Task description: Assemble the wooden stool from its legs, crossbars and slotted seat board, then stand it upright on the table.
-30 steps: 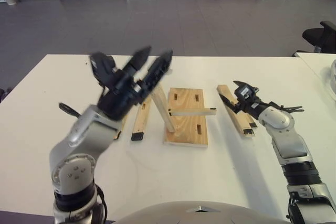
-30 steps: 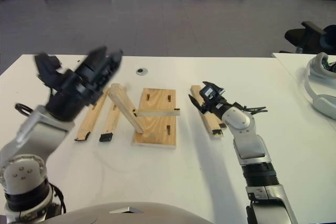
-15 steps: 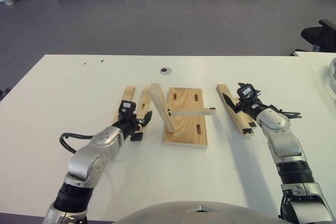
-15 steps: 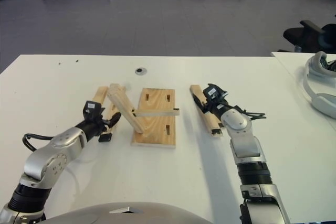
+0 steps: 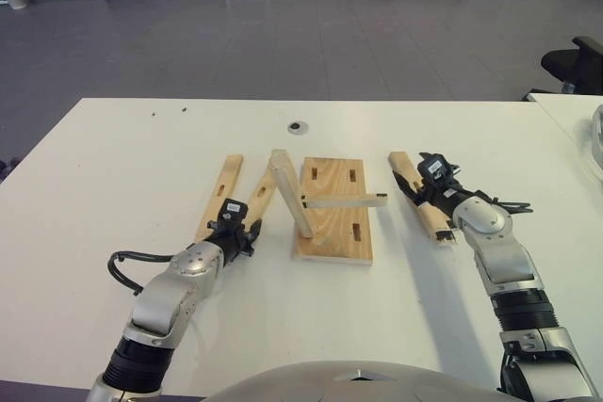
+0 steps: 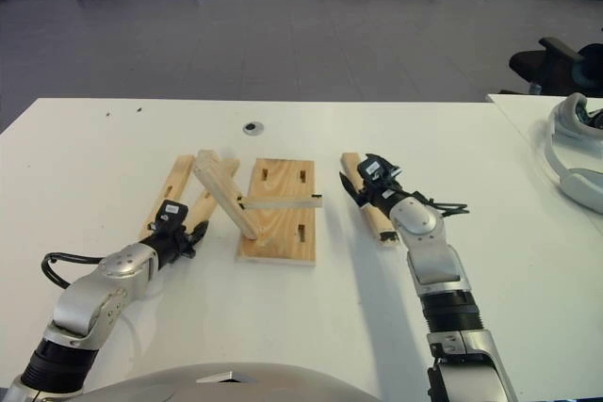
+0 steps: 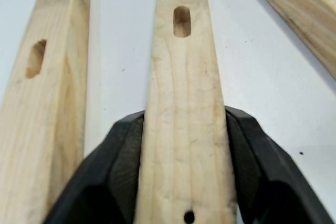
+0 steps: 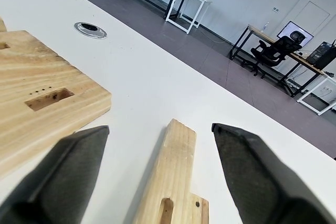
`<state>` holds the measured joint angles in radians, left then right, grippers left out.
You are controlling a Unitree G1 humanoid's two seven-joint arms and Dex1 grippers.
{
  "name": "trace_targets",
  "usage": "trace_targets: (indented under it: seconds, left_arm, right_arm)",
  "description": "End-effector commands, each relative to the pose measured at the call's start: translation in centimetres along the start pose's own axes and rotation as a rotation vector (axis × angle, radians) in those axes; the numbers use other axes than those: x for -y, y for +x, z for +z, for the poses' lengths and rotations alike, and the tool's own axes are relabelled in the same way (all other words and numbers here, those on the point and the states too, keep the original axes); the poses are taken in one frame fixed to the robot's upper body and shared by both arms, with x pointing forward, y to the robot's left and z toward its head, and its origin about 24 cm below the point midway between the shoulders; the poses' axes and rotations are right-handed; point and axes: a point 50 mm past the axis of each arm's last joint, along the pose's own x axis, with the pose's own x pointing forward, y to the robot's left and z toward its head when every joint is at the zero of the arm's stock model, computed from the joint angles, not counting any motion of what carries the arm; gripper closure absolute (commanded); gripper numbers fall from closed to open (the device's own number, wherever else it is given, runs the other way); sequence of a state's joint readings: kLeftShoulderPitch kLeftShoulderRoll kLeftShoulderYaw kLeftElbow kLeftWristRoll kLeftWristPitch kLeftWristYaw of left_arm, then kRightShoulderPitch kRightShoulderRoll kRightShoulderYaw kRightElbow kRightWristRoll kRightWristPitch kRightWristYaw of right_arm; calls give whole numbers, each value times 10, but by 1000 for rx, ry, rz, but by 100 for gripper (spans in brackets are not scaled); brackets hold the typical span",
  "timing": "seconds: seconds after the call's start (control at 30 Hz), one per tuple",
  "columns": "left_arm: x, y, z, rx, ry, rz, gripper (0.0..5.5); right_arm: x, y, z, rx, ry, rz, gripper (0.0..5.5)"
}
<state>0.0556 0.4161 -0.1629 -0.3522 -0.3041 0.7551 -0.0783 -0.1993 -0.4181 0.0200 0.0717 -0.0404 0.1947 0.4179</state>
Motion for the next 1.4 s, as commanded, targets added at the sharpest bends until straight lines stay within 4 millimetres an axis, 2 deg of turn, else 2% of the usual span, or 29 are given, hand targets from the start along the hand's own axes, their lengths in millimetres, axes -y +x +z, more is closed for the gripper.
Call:
trace_targets:
  seconds: [0.03, 0.07, 0.13, 0.23, 0.3, 0.37, 0.47, 0.67, 1.13, 1.17, 1.23, 1.27, 1.33, 1.4]
  left_arm:
    - [-6, 2, 40, 269, -31, -16, 343]
    - [-10, -1, 65, 416, -29, -38, 343]
    - [-17, -9, 112, 657, 28, -117, 343]
    - [-22, -15, 153, 842, 157, -218, 343]
    - [-22, -15, 170, 900, 236, -258, 343]
    - [-19, -13, 179, 929, 298, -295, 343]
    - [-9, -9, 178, 925, 409, -355, 343]
    - [3, -6, 171, 925, 508, -417, 343]
    - [5, -6, 173, 967, 620, -420, 343]
    - [6, -6, 172, 962, 630, -427, 343]
    - [8, -5, 170, 947, 633, -434, 343]
    - [7, -4, 168, 939, 630, -430, 306]
    - [3, -2, 160, 901, 586, -398, 276]
    - [-7, 1, 146, 843, 537, -324, 243]
  right_arm:
    - [8, 8, 15, 74, 177, -16, 183]
    - [17, 11, 29, 142, 310, -7, 183]
    - [32, 16, 68, 322, 552, 100, 183]
    - [38, 22, 127, 544, 772, 310, 183]
    - [34, 23, 160, 653, 860, 425, 183]
    - [32, 20, 186, 747, 951, 508, 183]
    - [29, 17, 206, 807, 1031, 584, 183]
    - [20, 18, 208, 786, 1056, 625, 183]
    - [18, 22, 186, 696, 1122, 568, 443]
    - [20, 22, 184, 702, 1144, 560, 447]
    - [27, 20, 178, 724, 1193, 516, 447]
    - [30, 19, 174, 733, 1214, 488, 448]
    - [42, 13, 156, 742, 1261, 388, 449]
    - [51, -1, 131, 734, 1292, 266, 449]
